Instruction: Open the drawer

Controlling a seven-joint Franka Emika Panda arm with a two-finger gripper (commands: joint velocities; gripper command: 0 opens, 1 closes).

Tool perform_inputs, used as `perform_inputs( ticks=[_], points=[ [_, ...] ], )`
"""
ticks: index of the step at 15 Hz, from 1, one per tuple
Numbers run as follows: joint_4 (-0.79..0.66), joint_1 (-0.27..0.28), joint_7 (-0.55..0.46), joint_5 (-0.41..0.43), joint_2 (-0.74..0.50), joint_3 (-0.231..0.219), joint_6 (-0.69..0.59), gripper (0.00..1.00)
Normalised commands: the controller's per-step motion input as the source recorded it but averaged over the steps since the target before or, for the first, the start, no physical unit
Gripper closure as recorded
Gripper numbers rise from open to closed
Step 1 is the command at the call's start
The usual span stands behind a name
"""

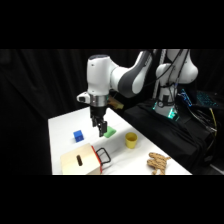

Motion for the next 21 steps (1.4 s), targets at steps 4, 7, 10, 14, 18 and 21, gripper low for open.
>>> perform_inputs(
  ticks=[4, 7, 10, 14, 18, 21],
  points=[
    [0.17, 0.025, -0.11, 0.094, 0.24, 0.025, 0.21, 0.00],
    [0.15, 0.038, -0.10, 0.084, 0.21, 0.012, 0.18, 0.00],
    [0.13, 0.043, -0.08, 0.074, 0.21, -0.011, 0.24, 0.00],
    [0.12, 0.014, -0.10, 0.094, 0.22, -0.014, 0.27, 0.00],
    [0.11, -0.047, -0.16, 0.142, 0.21, 0.025, 0.26, 0.00],
    [0.10, -0.067, -0.18, 0.149, 0.18, 0.046, 0.25, 0.00]
  ],
)
